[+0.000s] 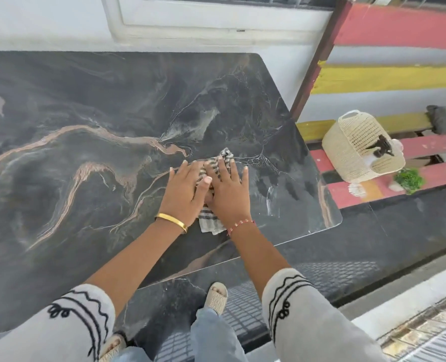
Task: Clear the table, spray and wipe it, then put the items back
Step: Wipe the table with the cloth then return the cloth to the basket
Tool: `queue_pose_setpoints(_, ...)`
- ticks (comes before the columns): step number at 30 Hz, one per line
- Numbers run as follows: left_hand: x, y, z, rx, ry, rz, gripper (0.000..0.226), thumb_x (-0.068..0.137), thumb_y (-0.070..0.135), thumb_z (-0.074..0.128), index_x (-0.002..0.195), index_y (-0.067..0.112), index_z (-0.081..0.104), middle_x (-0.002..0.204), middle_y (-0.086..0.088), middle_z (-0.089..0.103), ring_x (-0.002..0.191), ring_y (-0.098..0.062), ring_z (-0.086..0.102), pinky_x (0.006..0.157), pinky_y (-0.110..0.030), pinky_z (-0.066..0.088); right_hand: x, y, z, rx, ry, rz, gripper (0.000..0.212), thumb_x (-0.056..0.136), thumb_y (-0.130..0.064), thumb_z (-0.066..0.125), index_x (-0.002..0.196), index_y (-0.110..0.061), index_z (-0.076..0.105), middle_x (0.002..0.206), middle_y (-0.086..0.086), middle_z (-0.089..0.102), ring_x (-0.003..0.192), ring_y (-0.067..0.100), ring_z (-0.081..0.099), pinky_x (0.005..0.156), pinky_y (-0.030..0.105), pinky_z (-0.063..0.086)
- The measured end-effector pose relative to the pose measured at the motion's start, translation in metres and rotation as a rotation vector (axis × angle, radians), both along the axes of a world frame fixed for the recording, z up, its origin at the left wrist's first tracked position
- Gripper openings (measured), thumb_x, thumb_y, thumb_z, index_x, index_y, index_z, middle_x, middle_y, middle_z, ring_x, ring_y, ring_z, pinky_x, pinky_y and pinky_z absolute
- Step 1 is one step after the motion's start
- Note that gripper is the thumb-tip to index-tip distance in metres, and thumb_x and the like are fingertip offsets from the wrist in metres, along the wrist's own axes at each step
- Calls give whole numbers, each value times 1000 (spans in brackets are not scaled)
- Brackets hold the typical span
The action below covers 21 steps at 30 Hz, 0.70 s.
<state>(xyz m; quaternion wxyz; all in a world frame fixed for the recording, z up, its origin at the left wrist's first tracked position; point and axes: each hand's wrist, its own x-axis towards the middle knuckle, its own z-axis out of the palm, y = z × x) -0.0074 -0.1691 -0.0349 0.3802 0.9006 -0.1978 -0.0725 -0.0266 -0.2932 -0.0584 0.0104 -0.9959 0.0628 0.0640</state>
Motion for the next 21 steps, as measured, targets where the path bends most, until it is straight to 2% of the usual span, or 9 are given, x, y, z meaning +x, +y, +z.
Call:
queue_pose_setpoints(3, 14, -23, -6, 34, 19, 53, 82, 79, 56, 7, 138, 7, 37, 144, -12, 40, 142, -29, 22, 117, -45, 3, 24, -17, -5, -8, -12, -8, 57, 97, -43, 27, 149, -26, 14, 159, 7, 10, 147, 31, 4, 116, 55, -1)
queue_pose_setpoints(6, 19, -48, -10, 77, 41, 58, 85, 77, 58, 5, 141, 8, 31, 149, -11, 34, 144, -27, 17, 118, -41, 0, 46, -45, -5, -7, -12, -10, 56, 98, -43, 23, 150, -26, 11, 159, 7, 8, 147, 31, 2, 117, 56, -1)
queue_pose_setpoints(10, 21, -77, -6, 64, 18, 79, 84, 79, 58, 5, 142, 8, 29, 150, -10, 32, 144, -24, 15, 117, -36, -4, 48, -93, -8, 1, -40, -82, 55, 98, -45, 24, 149, -27, 17, 159, 5, 13, 147, 29, 6, 116, 55, 0)
queue_pose_setpoints(17, 4, -124, -3, 29, 29, -34, 84, 82, 63, 8, 140, 8, 33, 148, -11, 36, 144, -26, 17, 117, -37, -1, 6, -194, -7, -9, -47, -409, 54, 97, -41, 27, 148, -26, 23, 158, 8, 16, 146, 31, 10, 117, 54, 4)
queue_pose_setpoints(21, -18, -126, -6, 55, 44, -107, 82, 80, 57, 7, 140, 8, 33, 147, -11, 37, 144, -25, 18, 117, -38, -1, -32, -197, -10, 2, -55, -547, 55, 96, -41, 28, 149, -24, 23, 158, 10, 17, 146, 32, 10, 117, 52, 3)
